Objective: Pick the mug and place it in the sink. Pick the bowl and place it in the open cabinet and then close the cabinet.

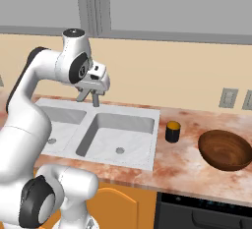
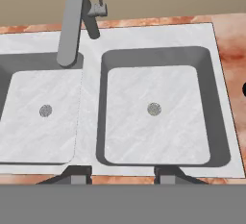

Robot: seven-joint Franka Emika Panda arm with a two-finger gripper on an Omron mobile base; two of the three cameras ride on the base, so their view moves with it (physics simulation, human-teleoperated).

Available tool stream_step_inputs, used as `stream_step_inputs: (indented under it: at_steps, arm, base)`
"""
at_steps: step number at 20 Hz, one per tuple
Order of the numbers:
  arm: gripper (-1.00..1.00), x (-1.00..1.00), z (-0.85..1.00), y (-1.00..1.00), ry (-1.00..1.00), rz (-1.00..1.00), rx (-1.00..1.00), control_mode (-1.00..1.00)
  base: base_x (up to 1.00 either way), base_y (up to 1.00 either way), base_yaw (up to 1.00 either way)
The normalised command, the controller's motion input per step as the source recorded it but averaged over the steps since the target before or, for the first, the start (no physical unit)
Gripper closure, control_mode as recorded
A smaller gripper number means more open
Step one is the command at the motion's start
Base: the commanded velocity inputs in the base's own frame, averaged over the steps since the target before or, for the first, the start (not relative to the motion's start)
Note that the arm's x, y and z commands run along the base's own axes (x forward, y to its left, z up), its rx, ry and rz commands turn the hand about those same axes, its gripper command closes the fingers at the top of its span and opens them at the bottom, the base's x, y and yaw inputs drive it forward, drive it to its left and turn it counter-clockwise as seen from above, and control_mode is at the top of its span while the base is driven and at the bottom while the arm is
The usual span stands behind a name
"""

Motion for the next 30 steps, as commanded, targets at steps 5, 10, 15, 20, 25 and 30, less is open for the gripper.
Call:
stream_step_inputs:
  at_steps: [5, 10, 15, 20, 25, 30]
  arm:
    - [-1.00, -0.10, 0.00, -0.08, 0.00, 0.00, 0.00, -1.00]
    - [-1.00, -0.23, -0.07, -0.29, 0.00, 0.00, 0.00, -1.00]
    - [-1.00, -0.12, -0.23, -0.22, 0.00, 0.00, -0.09, -1.00]
    - [-1.00, -0.03, -0.25, -0.32, 0.00, 0.00, -0.12, -1.00]
    - [-1.00, 0.00, -0.13, -0.45, 0.00, 0.00, -0.04, -1.00]
    - [-1.00, 0.00, -0.03, -0.44, 0.00, 0.00, 0.00, -1.00]
  base:
    - [0.00, 0.00, 0.00]
    - [0.00, 0.00, 0.00]
    - [0.00, 0.00, 0.00]
    - [0.00, 0.00, 0.00]
    - [0.00, 0.00, 0.00]
    - [0.00, 0.00, 0.00]
